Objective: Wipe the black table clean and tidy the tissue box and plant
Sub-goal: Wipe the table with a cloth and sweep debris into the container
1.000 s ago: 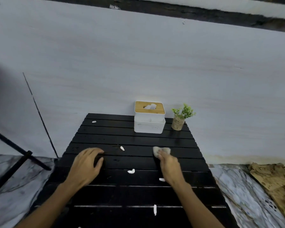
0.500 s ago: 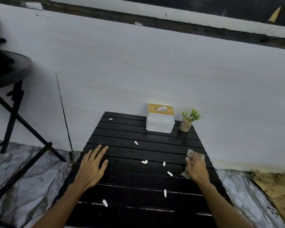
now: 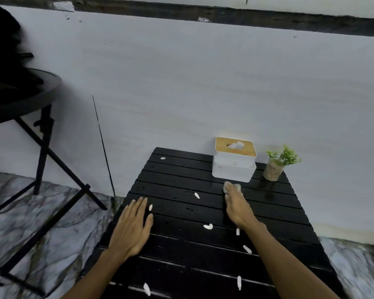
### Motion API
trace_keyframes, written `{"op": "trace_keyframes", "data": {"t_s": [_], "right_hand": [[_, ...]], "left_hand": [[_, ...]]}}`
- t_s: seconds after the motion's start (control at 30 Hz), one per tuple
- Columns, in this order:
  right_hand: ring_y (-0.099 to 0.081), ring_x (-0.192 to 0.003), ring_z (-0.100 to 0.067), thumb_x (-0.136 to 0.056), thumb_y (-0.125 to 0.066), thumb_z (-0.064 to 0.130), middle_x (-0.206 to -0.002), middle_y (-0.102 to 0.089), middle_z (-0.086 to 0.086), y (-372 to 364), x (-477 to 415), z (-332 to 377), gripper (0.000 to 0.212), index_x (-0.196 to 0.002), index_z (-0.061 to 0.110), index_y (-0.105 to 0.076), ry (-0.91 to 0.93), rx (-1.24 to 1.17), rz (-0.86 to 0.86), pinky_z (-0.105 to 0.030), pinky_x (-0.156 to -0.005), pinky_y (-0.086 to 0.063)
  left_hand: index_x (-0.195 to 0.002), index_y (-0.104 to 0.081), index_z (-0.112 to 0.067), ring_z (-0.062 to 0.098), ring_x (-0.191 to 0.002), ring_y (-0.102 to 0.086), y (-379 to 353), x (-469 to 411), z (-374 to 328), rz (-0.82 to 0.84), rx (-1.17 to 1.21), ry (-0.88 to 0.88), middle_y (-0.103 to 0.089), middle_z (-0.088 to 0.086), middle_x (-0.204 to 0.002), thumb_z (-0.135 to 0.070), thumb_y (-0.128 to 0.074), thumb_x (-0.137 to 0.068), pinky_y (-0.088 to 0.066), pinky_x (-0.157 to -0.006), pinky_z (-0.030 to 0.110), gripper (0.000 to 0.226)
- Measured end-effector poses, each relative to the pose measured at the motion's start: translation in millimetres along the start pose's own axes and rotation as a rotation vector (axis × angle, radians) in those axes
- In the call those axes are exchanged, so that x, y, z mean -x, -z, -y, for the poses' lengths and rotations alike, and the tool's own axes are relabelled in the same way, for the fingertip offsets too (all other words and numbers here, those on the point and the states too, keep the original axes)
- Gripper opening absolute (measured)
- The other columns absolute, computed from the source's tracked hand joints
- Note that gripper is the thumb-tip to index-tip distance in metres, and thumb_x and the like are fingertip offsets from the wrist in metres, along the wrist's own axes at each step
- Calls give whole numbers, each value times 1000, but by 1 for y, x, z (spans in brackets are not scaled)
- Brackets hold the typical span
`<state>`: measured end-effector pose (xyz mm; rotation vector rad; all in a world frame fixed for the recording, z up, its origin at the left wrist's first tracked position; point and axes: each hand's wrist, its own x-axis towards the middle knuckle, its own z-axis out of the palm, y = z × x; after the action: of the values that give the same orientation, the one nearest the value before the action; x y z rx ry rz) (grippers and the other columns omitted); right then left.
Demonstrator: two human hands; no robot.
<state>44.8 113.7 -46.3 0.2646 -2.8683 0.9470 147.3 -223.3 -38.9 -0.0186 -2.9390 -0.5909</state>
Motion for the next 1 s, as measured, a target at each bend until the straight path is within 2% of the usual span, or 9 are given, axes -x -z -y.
{"op": "trace_keyframes", "data": {"t_s": [0.23,0.33,0.4,0.5,0.57,0.67,0.8,0.87,1.0], "right_hand": [[-29,-150,-9,-110,-33,26,-162,-35,8,-24,-8,42,46,-155,33,-35,274,-81,309,-31,-125,-23],[-66,-105,-15,-110,-35,36,-118,-70,-5,-10,-4,62,42,-145,22,-52,142,-290,313,-20,-93,-50],[-58,-76,-7,-108,-34,42,-93,-64,-3,-5,-19,71,44,-140,21,-56,15,-413,179,-24,-73,-48],[-61,-116,-22,-111,-31,32,-136,-58,-14,-21,-56,74,38,-135,11,-51,-25,-228,51,-40,-113,-33],[-56,-109,-31,-108,-29,15,-126,-54,-11,-38,-72,79,25,-117,11,-53,19,-73,36,-30,-89,-41],[-51,-86,-26,-106,-26,16,-100,-45,-4,-50,-81,90,21,-97,22,-45,109,-7,69,-54,-87,-51],[-60,-114,-28,-108,-24,49,-126,-61,-9,-43,-70,96,45,-124,18,-53,246,-48,351,-48,-101,-49],[-59,-123,-4,-110,-32,35,-132,-65,3,-40,-63,92,39,-135,18,-57,339,-53,368,-27,-106,-47],[-62,-74,-7,-110,-33,22,-87,-61,5,-40,-81,85,32,-134,19,-55,222,-169,97,-28,-71,-52]], "left_hand": [[-154,-17,-15,9,-149,0,-3,-48,6,55,42,-23,-11,-4,-162,-54,-2,-89,6,-118,22,77],[-152,-23,-12,7,-148,-5,-2,-61,12,45,65,-55,-17,-4,-161,-51,-6,-92,4,-118,20,74],[-151,-27,-12,6,-148,-7,-4,-62,15,15,83,-75,-20,-4,-161,-54,-3,-91,3,-117,18,78],[-152,-27,-12,5,-148,-7,-5,-60,15,11,89,-86,-20,-4,-160,-54,1,-86,3,-118,19,83],[-152,-26,-12,5,-148,-6,-4,-60,13,15,94,-80,-19,-4,-161,-53,1,-84,3,-118,20,84],[-152,-27,-13,8,-148,-8,-5,-61,13,-4,85,-70,-20,-3,-161,-52,-1,-86,0,-120,24,81],[-152,-26,-16,9,-149,-7,-8,-64,15,-32,93,-27,-20,-3,-161,-56,1,-89,-2,-122,30,79],[-152,-28,-17,9,-149,-6,-9,-64,16,-34,79,-32,-19,-4,-161,-55,2,-90,0,-122,29,79],[-151,-28,-16,10,-149,-6,-10,-64,17,-46,20,-45,-19,-3,-161,-51,2,-91,1,-121,29,76]]}}
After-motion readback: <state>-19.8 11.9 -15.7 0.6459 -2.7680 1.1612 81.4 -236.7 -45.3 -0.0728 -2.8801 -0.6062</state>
